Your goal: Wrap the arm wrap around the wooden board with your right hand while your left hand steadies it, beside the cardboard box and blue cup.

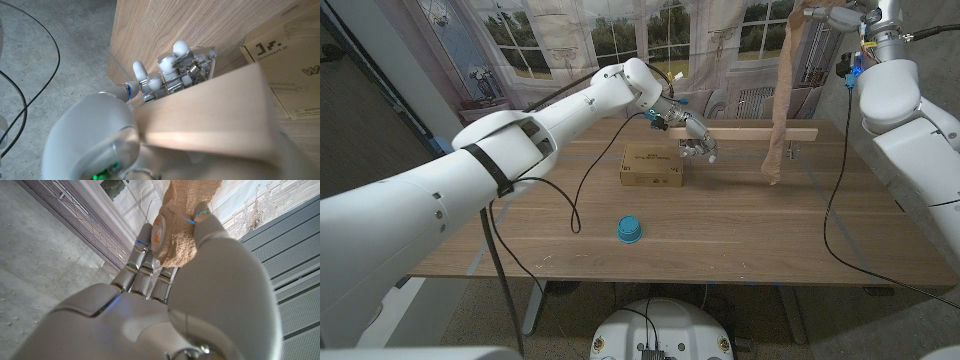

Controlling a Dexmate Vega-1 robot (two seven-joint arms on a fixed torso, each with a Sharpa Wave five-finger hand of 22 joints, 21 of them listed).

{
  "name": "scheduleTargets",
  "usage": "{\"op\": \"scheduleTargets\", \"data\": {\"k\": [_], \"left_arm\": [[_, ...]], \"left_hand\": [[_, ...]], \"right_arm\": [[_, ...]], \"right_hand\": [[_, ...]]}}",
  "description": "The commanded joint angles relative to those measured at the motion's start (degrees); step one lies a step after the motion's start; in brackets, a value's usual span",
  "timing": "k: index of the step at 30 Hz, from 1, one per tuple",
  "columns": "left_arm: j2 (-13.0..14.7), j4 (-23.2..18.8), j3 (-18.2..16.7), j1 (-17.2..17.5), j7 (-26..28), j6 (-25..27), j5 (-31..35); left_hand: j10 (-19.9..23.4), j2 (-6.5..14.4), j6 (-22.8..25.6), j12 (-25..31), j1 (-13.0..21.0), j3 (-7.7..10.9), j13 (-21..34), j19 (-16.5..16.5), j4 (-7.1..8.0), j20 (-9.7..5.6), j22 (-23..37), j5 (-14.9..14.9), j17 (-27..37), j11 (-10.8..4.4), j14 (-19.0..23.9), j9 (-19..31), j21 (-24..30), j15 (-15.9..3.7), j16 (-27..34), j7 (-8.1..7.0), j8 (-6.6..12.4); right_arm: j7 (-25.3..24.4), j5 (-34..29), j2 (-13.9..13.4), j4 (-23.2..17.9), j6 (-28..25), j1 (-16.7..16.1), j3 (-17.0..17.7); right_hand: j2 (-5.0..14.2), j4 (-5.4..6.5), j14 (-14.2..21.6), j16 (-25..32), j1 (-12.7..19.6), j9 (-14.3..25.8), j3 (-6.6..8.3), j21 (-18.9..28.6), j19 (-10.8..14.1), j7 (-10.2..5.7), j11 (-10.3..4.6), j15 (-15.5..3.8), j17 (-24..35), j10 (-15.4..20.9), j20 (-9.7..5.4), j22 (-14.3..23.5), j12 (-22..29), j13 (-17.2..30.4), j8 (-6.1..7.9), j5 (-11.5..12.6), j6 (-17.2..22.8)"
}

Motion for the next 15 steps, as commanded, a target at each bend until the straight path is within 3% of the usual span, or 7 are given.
{"op": "scheduleTargets", "data": {"k": [1, 15], "left_arm": [[0.2, -0.6, -0.4, 0.3, -2.8, -1.4, -1.8], [3.0, -5.8, -2.1, 2.1, -3.1, 0.2, -4.4]], "left_hand": [[0.5, 0.0, 0.5, 4.0, 0.4, -0.02, 0.2, -0.1, 0.04, -4.8, 0.2, 0.0, 0.2, -0.33, 4.1, 0.0, 0.4, -4.0, 0.2, -0.12, -0.31], [0.5, 0.0, 0.6, 4.0, 0.5, -0.04, 0.2, -0.2, 0.05, -4.78, 0.2, 0.0, 0.2, -0.31, 4.1, 0.1, 0.4, -4.0, 0.3, -0.11, -0.29]], "right_arm": [[-0.9, 10.1, 0.3, 3.1, -0.8, -2.1, 4.4], [-2.7, 16.3, -0.7, 7.7, -0.9, -6.4, 6.9]], "right_hand": [[10.82, 2.32, 23.6, -0.2, 10.4, 0.1, 2.79, 0.5, -0.1, 5.5, 3.61, -13.95, 0.2, 15.2, -0.33, 0.2, -0.3, 0.0, -0.35, 0.3, 14.6], [10.75, 2.35, 23.8, -0.6, 10.5, 0.0, 3.28, 0.9, -0.4, 5.78, 3.9, -13.97, 0.4, 15.1, -0.28, 0.3, -0.6, 0.3, -0.85, 0.5, 14.7]]}}
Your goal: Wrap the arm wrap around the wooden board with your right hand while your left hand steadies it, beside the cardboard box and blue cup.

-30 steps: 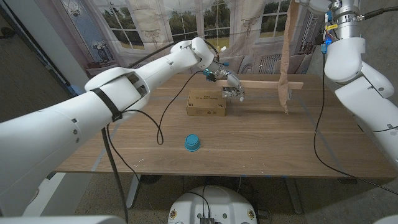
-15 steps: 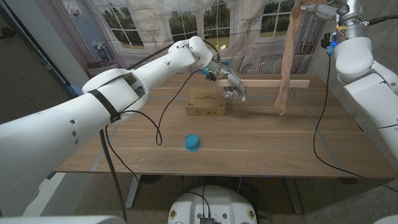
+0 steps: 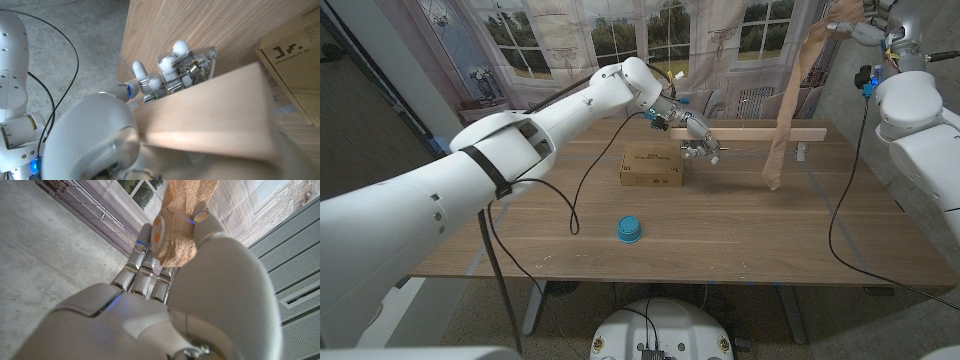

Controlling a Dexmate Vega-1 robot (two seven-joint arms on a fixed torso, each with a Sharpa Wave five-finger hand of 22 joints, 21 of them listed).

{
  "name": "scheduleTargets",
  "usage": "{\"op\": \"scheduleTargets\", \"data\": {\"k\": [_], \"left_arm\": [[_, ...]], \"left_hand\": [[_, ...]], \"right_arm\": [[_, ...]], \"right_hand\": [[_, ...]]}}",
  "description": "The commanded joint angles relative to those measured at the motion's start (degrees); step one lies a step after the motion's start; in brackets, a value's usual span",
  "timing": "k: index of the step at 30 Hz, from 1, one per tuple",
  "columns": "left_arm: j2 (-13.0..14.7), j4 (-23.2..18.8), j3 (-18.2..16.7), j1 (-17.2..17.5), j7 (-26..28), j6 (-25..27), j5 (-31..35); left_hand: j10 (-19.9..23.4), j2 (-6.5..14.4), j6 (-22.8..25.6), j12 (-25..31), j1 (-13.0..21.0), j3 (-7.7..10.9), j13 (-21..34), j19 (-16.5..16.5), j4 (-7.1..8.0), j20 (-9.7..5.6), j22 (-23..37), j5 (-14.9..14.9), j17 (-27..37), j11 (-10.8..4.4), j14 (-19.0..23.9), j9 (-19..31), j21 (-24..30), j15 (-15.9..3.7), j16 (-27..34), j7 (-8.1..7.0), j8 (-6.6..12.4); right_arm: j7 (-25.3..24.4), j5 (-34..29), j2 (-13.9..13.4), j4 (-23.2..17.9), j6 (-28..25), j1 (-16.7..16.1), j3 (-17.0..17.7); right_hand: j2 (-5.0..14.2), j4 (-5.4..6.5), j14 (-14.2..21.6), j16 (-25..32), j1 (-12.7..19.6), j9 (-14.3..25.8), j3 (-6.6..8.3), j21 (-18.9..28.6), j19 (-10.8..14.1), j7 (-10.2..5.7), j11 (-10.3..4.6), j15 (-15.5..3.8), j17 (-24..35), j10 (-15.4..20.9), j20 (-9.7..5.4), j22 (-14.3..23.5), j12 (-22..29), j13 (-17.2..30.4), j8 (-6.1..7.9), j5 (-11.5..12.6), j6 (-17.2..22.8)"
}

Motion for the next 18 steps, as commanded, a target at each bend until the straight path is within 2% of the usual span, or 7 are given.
{"op": "scheduleTargets", "data": {"k": [1, 10, 18], "left_arm": [[2.4, -4.1, -1.4, 1.4, -0.4, 1.2, -2.2], [4.6, -7.8, -2.8, 2.7, 0.2, 2.3, -4.3], [4.9, -7.7, -4.2, 3.3, 0.2, 1.2, -6.6]], "left_hand": [[0.5, 0.0, 0.5, 4.0, 0.5, -0.04, 0.2, -0.1, 0.05, -4.83, 0.2, 0.0, 0.3, -0.32, 4.1, 0.1, 0.4, -4.0, 0.4, -0.13, -0.3], [0.5, 0.0, 0.4, 4.0, 0.5, -0.07, 0.2, -0.1, 0.06, -4.84, 0.1, 0.0, 0.3, -0.25, 4.1, 0.2, 0.4, -3.98, 0.4, -0.04, -0.36], [0.5, 0.1, 0.6, 4.0, 0.6, -0.07, 0.2, -0.1, 0.06, -4.83, 0.2, 0.0, 0.2, -0.29, 4.2, 0.2, 0.4, -3.99, 0.4, 0.04, -0.35]], "right_arm": [[-1.2, 6.0, -1.0, 3.3, 0.0, -3.9, 2.6], [-2.1, 8.7, -0.7, 5.6, 1.7, -7.7, 4.4], [-2.0, 10.9, 0.0, 7.8, 3.8, -10.1, 4.7]], "right_hand": [[10.76, 2.58, 23.8, -0.1, 10.5, 0.1, 3.07, 0.5, -0.1, 5.93, 3.6, -13.97, 0.3, 14.8, -0.53, 0.1, 0.0, 0.5, -0.05, 0.4, 14.0], [10.55, 2.45, 23.7, -0.4, 10.7, 0.0, 3.29, 0.8, -0.4, 6.03, 3.88, -13.99, 0.5, 15.0, -0.55, 0.2, -0.3, 0.4, -0.27, 0.4, 14.5], [10.34, 2.45, 23.7, -0.7, 10.9, -0.1, 3.49, 1.1, -0.5, 6.0, 3.82, -13.98, 0.5, 15.1, -0.52, 0.1, -0.7, 0.3, -0.58, 0.3, 14.7]]}}
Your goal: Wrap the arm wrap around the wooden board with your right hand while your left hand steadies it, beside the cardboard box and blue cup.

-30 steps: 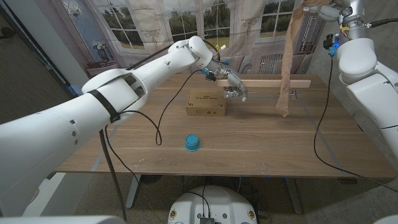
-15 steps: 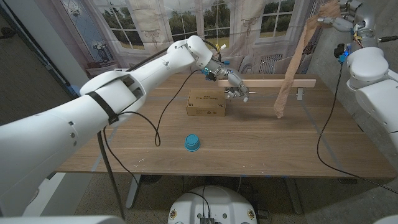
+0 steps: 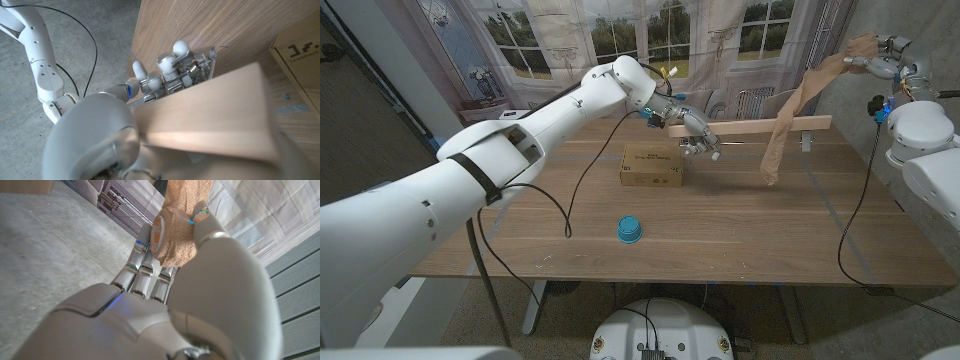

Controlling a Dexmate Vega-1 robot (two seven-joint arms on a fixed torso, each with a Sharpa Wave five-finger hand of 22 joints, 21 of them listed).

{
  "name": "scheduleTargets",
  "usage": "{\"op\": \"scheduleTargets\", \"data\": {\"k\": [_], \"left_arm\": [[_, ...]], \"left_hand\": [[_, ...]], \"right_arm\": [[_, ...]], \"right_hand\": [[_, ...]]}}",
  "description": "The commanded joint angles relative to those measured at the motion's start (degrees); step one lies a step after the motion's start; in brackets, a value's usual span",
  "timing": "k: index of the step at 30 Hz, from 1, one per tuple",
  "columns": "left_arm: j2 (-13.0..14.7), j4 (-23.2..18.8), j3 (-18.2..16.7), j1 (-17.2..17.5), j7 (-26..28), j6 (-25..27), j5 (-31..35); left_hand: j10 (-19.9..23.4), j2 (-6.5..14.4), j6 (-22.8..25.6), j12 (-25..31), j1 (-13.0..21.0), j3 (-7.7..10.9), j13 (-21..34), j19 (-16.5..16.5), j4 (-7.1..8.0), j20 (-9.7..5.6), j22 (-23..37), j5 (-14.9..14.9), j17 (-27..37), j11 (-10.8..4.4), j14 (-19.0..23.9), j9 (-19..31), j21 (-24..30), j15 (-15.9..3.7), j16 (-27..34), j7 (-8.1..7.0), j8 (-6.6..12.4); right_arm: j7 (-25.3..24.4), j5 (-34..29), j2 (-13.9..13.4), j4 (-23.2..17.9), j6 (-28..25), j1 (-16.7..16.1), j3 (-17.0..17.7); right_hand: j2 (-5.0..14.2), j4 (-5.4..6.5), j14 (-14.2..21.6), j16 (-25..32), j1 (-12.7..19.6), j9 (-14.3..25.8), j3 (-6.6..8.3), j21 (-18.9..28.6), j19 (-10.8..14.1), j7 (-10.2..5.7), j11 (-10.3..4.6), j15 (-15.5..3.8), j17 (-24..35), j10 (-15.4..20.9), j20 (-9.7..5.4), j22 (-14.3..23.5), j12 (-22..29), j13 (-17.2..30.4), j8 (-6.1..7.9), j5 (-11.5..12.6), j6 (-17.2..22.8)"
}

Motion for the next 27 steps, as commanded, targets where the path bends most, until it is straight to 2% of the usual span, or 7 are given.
{"op": "scheduleTargets", "data": {"k": [1, 16, 20, 27], "left_arm": [[1.3, -1.5, -1.9, 1.2, 0.3, -0.7, -3.2], [-1.7, 6.3, -3.2, 0.2, -1.7, -5.1, -5.4], [-2.4, 8.1, -3.5, -0.1, -1.7, -5.8, -5.4], [-3.8, 11.3, -4.1, -0.6, -1.9, -7.0, -5.6]], "left_hand": [[0.6, 0.2, 0.4, 4.0, 0.7, -0.07, 0.2, -0.1, 0.06, -4.84, 0.1, 0.0, 0.2, -0.29, 4.2, 0.3, 0.2, -4.0, 0.5, -0.08, -0.32], [0.5, 0.3, 0.4, 4.0, 0.7, -0.14, 0.2, -0.1, 0.09, -4.85, 0.1, -0.1, 0.3, -0.45, 4.2, 0.5, 0.2, -4.0, 0.5, -0.06, -0.28], [0.7, 0.3, 0.3, 4.0, 0.7, -0.16, 0.2, -0.1, 0.1, -4.86, 0.1, -0.1, 0.2, -0.39, 4.2, 0.7, 0.2, -4.0, 0.5, -0.03, -0.22], [0.6, 0.3, 0.4, 4.0, 0.7, -0.17, 0.2, -0.1, 0.11, -4.9, 0.1, -0.2, 0.3, -0.36, 4.2, 0.7, 0.2, -4.01, 0.6, -0.08, -0.23]], "right_arm": [[-0.4, 3.8, 0.9, 3.4, 2.8, -4.1, 1.1], [0.4, 6.5, 3.1, 7.5, 8.4, -7.9, -0.2], [0.8, 6.6, 2.4, 7.9, 7.8, -8.8, -1.0], [2.5, 6.9, 2.6, 9.4, 9.6, -10.0, -3.0]], "right_hand": [[10.34, 2.64, 23.3, -0.2, 10.9, 0.2, 3.34, 0.5, 0.0, 5.71, 3.78, -14.4, 0.0, 15.2, -0.51, 0.1, -0.3, 0.0, 0.01, 0.3, 14.4], [10.03, 2.63, 23.6, -0.6, 11.0, 0.0, 3.61, 1.0, -0.2, 5.74, 3.76, -14.42, 0.0, 15.4, -0.52, 0.1, -0.8, -0.3, -0.44, 0.1, 14.9], [10.01, 2.65, 23.7, -0.7, 11.0, 0.0, 3.68, 1.1, -0.2, 5.87, 3.85, -14.41, -0.1, 15.5, -0.52, 0.1, -1.0, -0.4, -0.55, 0.1, 15.0], [9.88, 2.67, 24.0, -0.8, 11.1, -0.1, 3.83, 1.3, -0.1, 6.03, 3.94, -14.38, 0.0, 15.8, -0.5, 0.0, -1.1, -0.4, -0.77, 0.1, 15.3]]}}
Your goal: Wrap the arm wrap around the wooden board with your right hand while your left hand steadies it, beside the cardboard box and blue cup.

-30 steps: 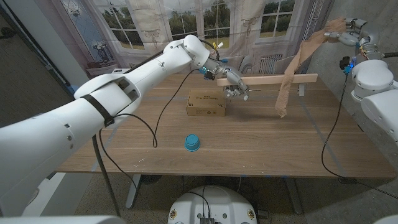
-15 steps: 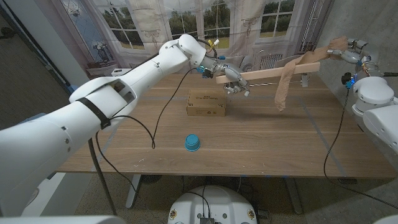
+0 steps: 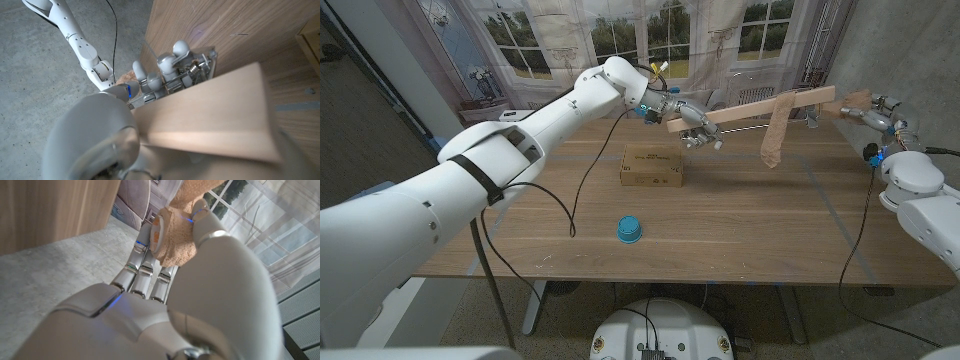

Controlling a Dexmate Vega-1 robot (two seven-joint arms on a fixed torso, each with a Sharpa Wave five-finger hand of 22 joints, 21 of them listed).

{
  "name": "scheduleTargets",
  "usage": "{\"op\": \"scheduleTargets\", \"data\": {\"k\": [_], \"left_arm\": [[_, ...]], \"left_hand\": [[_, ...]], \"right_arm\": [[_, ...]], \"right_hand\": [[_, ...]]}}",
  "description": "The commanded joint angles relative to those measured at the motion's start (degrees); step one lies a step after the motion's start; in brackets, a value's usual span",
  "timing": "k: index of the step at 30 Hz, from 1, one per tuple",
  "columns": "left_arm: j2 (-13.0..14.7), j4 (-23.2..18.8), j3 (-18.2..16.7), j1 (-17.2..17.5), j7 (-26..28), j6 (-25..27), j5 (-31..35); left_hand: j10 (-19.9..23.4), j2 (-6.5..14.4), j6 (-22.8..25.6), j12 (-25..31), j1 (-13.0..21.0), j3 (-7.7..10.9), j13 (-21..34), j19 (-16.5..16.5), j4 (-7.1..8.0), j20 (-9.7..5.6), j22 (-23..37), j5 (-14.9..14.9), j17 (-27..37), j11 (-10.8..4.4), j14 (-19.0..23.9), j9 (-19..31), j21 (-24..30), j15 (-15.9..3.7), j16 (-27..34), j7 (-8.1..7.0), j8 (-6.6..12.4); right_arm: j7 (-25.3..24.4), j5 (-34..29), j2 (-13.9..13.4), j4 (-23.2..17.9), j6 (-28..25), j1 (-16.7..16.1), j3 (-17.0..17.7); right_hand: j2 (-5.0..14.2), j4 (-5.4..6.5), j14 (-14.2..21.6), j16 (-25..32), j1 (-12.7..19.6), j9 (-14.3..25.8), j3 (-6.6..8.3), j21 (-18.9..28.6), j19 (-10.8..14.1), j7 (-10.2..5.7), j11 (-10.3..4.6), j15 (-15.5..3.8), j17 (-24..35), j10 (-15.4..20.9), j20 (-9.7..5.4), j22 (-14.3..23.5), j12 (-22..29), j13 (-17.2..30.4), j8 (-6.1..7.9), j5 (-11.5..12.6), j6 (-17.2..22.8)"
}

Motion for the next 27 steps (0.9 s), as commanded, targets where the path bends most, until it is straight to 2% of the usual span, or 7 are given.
{"op": "scheduleTargets", "data": {"k": [1, 8, 17, 27], "left_arm": [[-2.4, 5.8, -1.1, -0.9, -0.7, -2.5, -0.7], [-2.9, 6.6, -1.5, -0.9, -0.7, -2.8, -0.5], [-2.1, 4.2, -2.3, 0.3, 1.2, -1.5, -0.5], [-2.5, 4.6, -2.1, 0.0, 1.5, -1.4, -0.2]], "left_hand": [[0.6, 0.3, 0.4, 4.0, 0.5, -0.18, 0.2, -0.1, 0.11, -4.87, 0.2, -0.2, 0.4, -0.29, 4.2, 0.0, 0.3, -4.01, 0.4, -0.19, -0.3], [0.6, 0.3, 0.3, 4.0, 0.5, -0.22, 0.2, -0.1, 0.12, -4.89, 0.1, -0.2, 0.3, -0.24, 4.3, 0.1, 0.2, -4.0, 0.3, -0.16, -0.32], [0.7, 0.4, 0.3, 4.0, 0.5, -0.27, 0.2, 0.0, 0.16, -4.85, 0.3, -0.3, 0.1, -0.33, 4.1, 0.2, 0.3, -3.96, 0.2, -0.15, -0.37], [0.6, 0.4, 0.3, 4.0, 0.5, -0.3, 0.2, 0.3, 0.15, -5.07, 0.2, -0.3, 0.3, -0.36, 4.5, 0.3, 0.3, -4.0, 0.4, -0.1, -0.36]], "right_arm": [[1.9, 0.8, 0.3, 2.6, 2.5, -2.8, -2.8], [3.2, 1.1, 0.4, 3.6, 3.8, -3.5, -4.3], [5.2, 0.7, 0.4, 4.6, 6.0, -4.1, -6.5], [5.3, -0.5, -0.7, 3.7, 5.5, -5.5, -8.0]], "right_hand": [[10.62, 2.89, 23.8, -0.1, 10.3, 0.2, 3.62, 0.3, -0.1, 6.07, 3.37, -14.37, 0.2, 14.0, -0.5, 0.1, 0.1, 0.2, 0.08, 0.3, 13.8], [10.47, 2.85, 23.9, -0.3, 10.5, 0.2, 3.8, 0.5, -0.2, 6.34, 3.6, -14.37, 0.3, 14.1, -0.46, 0.0, -0.1, 0.1, -0.14, 0.2, 14.0], [10.41, 2.88, 24.0, -0.4, 10.5, 0.1, 3.95, 0.7, -0.2, 6.38, 3.63, -14.35, 0.3, 14.0, -0.44, 0.0, -0.1, 0.3, -0.33, 0.2, 14.1], [10.33, 2.96, 24.3, -0.6, 10.5, 0.1, 4.16, 0.9, -0.3, 6.35, 3.65, -14.34, 0.5, 14.2, -0.4, 0.0, -0.3, 0.4, -0.66, 0.2, 14.3]]}}
